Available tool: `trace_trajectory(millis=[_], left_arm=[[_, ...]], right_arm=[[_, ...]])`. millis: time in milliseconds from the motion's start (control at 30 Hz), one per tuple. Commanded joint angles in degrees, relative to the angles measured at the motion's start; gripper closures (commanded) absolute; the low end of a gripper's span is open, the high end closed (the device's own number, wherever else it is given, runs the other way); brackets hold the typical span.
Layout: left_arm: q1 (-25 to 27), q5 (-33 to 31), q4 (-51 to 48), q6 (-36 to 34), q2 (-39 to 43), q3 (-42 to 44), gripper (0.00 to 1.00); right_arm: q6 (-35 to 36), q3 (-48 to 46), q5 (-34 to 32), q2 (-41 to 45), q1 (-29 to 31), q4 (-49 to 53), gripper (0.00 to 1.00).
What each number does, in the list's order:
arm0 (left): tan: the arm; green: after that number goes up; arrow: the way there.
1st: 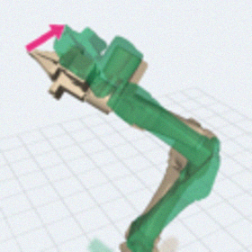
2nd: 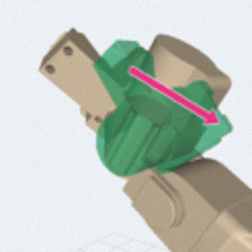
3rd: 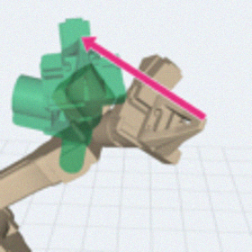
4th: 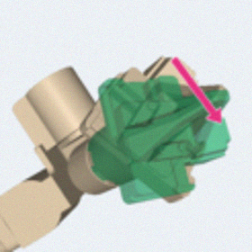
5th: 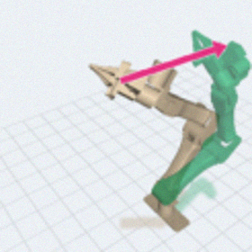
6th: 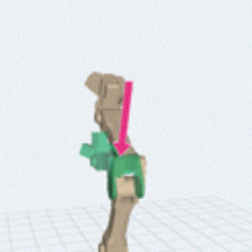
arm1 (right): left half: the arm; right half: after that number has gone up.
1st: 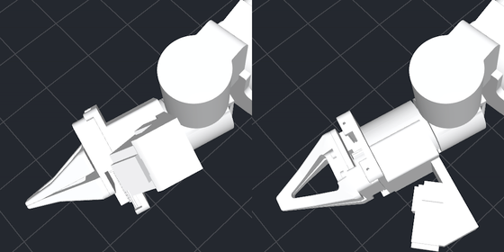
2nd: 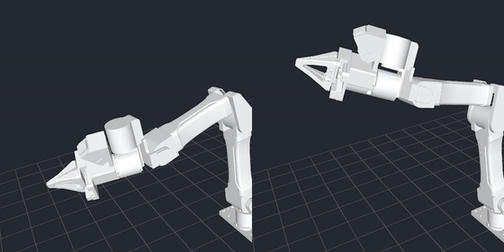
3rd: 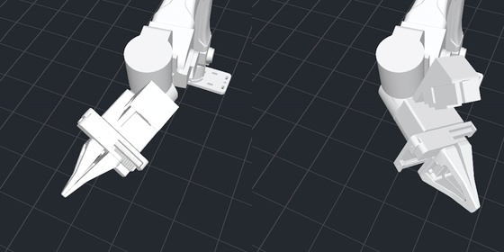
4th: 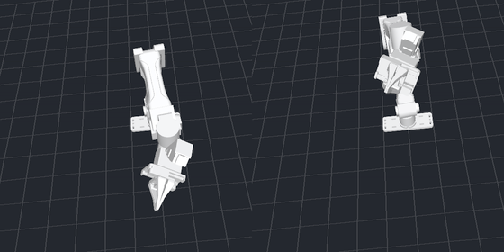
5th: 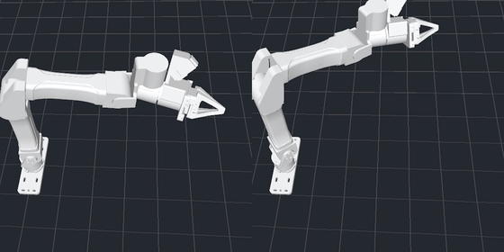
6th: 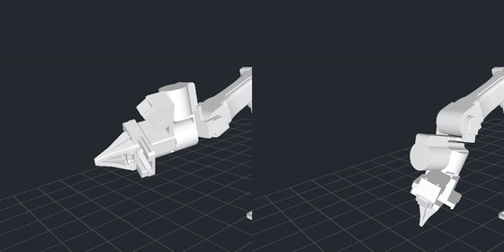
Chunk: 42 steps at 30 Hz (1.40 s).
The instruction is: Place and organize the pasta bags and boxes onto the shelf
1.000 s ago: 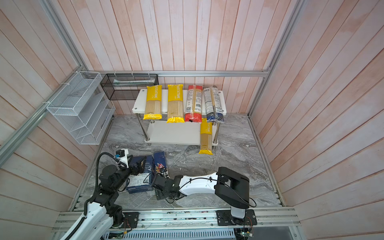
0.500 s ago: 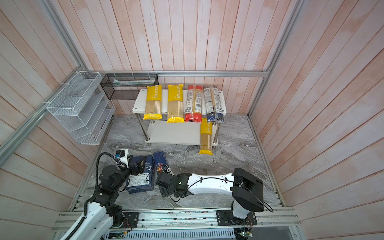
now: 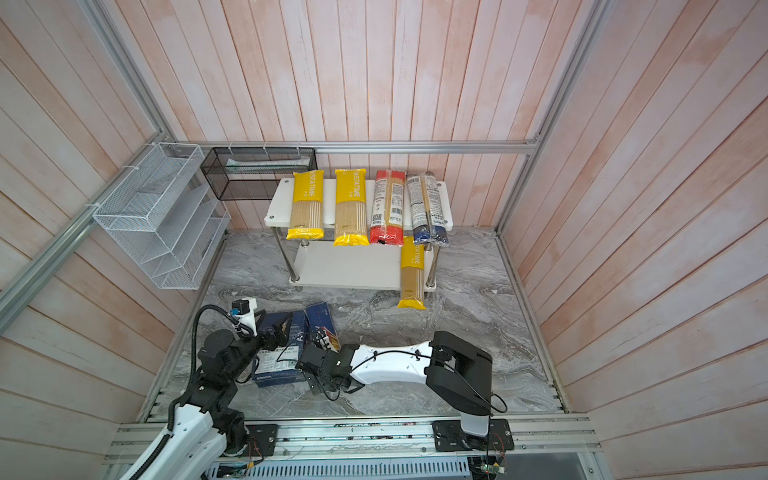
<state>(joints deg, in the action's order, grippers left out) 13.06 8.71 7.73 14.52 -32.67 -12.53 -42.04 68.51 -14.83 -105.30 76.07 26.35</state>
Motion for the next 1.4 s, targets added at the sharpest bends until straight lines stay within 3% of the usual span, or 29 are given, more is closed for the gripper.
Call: trace_trajectory(millis=[0,733,1133,1367], left_arm=[[-0.2,-0.3,0.4,-0.7,0.2,-0.5,0.00],[-0.3,-0.3,0.5,-0.7,0.0,-0.5,0.00],[-0.2,-0.4,0.4,-0.6,0.1,-0.4,0.00],[-0.3,-0.4,0.4,-0.6,0.0,-0.5,0.00]], right_arm=[[-1.1,0.7,-1.4,-1.3,-0.1,2.0,0.02],[0.1,-3.0,-0.7,-4.9,-3.9,-7.3,0.02],[0.5,-4.4,-0.1,-4.3,-4.2,-7.8,0.16],[0.0,-6.1,-3.0,-2.2,-4.1,-8.1,0.23]])
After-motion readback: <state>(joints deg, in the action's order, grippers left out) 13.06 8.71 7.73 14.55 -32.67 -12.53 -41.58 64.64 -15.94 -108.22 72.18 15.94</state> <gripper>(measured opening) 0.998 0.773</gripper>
